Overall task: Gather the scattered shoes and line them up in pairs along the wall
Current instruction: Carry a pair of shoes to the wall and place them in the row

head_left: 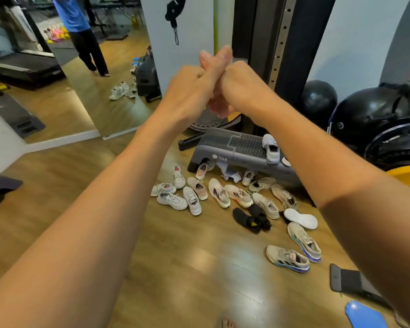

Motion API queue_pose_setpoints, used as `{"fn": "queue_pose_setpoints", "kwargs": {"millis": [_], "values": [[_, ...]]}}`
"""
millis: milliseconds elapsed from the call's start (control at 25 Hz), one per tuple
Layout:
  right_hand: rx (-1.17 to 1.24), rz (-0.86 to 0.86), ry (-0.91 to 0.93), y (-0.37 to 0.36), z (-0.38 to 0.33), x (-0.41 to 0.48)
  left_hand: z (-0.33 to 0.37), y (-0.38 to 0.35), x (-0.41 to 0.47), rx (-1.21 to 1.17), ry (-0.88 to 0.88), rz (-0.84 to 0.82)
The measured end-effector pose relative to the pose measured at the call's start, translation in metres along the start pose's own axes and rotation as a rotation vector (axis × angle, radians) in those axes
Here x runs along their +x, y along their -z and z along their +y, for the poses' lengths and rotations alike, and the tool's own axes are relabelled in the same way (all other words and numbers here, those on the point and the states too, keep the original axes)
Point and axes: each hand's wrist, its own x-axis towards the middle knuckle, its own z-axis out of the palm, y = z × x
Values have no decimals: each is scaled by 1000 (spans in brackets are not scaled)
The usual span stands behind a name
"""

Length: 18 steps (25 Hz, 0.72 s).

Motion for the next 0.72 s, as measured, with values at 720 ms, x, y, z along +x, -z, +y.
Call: {"fn": "queue_pose_setpoints", "kwargs": {"millis": [720], "values": [[-317, 290, -451, 33, 247, 237, -215, -130, 336, -81, 93, -256]]}}
